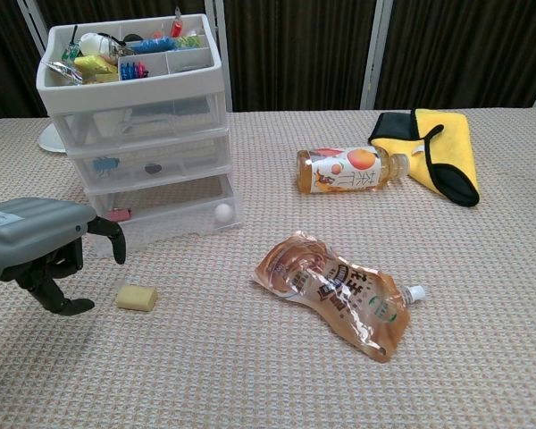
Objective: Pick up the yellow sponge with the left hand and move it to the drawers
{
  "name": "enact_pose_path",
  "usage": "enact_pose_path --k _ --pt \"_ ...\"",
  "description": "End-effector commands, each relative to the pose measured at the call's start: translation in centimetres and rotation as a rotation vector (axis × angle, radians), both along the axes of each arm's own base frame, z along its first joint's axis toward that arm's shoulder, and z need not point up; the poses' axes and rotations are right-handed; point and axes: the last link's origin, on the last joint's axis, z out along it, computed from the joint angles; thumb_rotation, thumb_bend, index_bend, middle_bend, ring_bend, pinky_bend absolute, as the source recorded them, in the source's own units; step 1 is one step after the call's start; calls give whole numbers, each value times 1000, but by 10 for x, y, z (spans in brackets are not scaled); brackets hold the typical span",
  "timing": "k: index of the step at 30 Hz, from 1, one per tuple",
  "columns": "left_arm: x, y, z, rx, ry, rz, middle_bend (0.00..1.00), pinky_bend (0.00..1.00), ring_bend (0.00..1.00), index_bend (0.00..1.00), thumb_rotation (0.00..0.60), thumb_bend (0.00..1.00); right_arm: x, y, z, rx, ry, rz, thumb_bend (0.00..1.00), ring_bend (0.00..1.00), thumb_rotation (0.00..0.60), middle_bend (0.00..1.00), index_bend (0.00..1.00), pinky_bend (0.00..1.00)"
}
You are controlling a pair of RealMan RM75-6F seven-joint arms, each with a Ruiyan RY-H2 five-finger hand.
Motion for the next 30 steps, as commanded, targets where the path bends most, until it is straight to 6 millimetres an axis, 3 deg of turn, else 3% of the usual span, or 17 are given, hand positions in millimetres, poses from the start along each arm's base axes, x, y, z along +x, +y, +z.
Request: enact_pose_path --k 1,19,30 --pt "-1 5 -8 -4 36 12 995 682 914 344 600 296 0 0 0 0 -2 0 0 0 600 0 82 0" --pt "6 13 -38 -2 42 -13 996 682 914 363 600 323 0 0 1 3 -8 0 0 0 600 0 82 0" --pt "7 11 -49 -25 34 -6 996 682 914 444 600 480 0 0 1 3 -12 -1 0 0 600 0 82 0"
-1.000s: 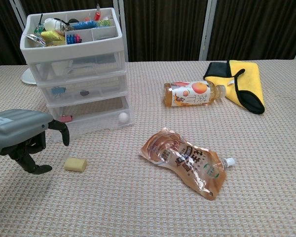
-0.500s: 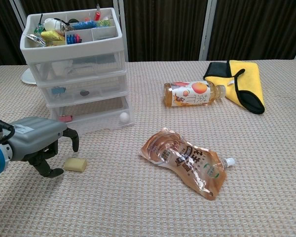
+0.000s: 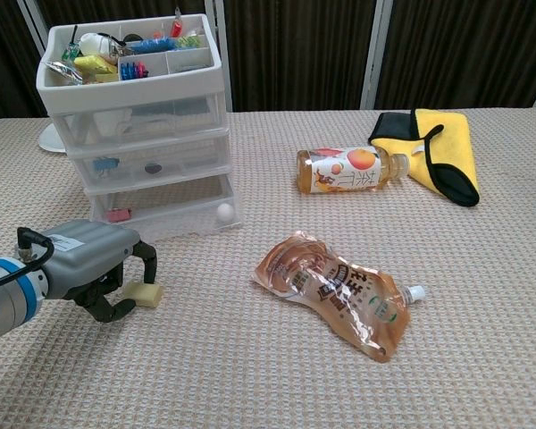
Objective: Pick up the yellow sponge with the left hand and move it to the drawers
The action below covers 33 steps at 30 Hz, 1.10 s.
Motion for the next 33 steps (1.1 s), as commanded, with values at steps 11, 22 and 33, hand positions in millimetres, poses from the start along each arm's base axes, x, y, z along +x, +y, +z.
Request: enact_pose_path --k 11,22,33 --pt "3 -1 4 4 -34 1 996 682 914 512 600 499 0 0 0 -3 -3 0 0 0 600 0 81 0" --pt "28 7 28 70 -120 -58 995 682 914 515 600 499 0 0 0 -3 -4 -2 0 0 600 0 82 0" --pt "29 50 59 221 -133 -34 994 682 913 515 600 499 0 0 0 0 -5 -3 0 0 600 0 82 0"
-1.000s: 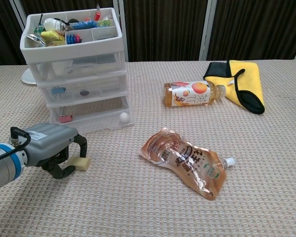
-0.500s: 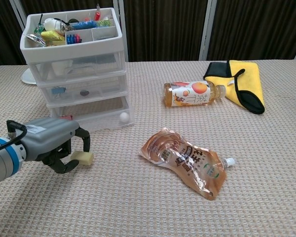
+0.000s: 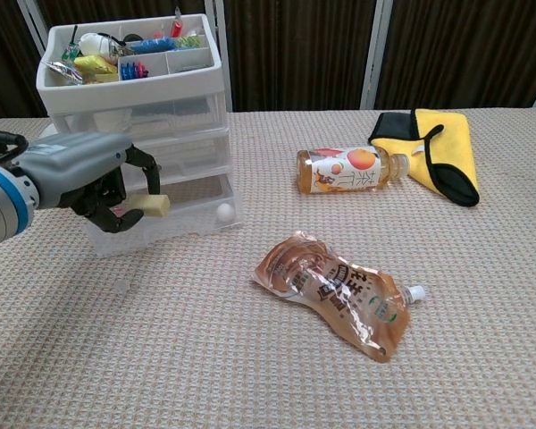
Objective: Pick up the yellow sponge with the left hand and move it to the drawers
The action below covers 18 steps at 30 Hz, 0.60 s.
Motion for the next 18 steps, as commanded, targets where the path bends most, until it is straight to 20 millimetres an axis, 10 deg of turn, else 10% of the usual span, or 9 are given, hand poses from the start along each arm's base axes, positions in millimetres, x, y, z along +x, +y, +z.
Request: enact_pose_path --k 1,18 --pt "-6 16 5 34 14 21 993 681 913 514 600 498 0 0 0 2 -1 0 0 0 600 0 82 0" --pt "-28 28 -5 40 66 63 984 679 907 370 600 497 -2 1 1 7 -5 -5 0 0 600 0 82 0"
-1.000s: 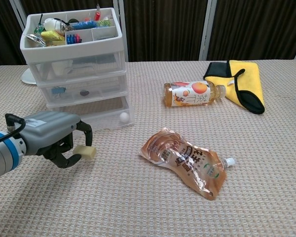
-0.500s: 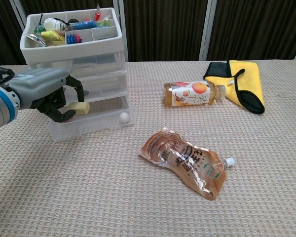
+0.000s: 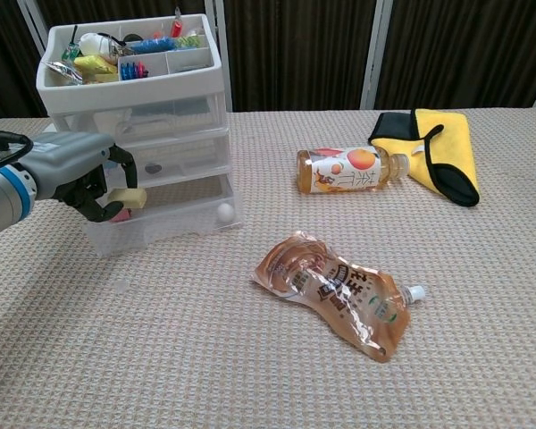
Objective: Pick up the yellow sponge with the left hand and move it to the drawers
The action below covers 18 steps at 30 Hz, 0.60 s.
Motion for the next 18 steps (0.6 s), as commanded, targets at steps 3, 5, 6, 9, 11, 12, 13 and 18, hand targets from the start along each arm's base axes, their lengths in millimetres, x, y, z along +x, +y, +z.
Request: enact_pose_path --k 3,5,6,9,11,12,13,18 --pt "-1 -2 -1 -3 6 -10 983 679 906 352 600 497 0 0 0 0 -1 0 0 0 600 0 82 0" --pt "-2 -3 -2 -7 6 -10 982 679 906 344 600 492 0 0 0 0 1 -2 0 0 600 0 82 0" --pt "-2 -4 -2 -8 9 -11 982 679 905 342 600 489 0 0 0 -1 2 -2 0 0 600 0 82 0" --pt "-4 -5 -2 -9 11 -11 980 678 903 340 600 489 0 1 1 -1 1 -5 0 0 600 0 82 0" --pt "-4 -6 -2 -12 6 -13 966 670 890 340 600 489 0 0 0 -2 1 -3 0 0 600 0 82 0" --pt "-3 -7 -2 -14 2 -18 951 660 875 339 600 490 0 0 1 -3 1 -3 0 0 600 0 82 0" --pt "-1 -8 -2 -20 -5 -29 914 635 840 338 600 490 0 0 0 -2 1 -4 0 0 600 0 82 0" --pt "2 -23 -3 -73 18 -137 630 475 587 338 600 492 0 0 0 -1 1 -5 0 0 600 0 81 0"
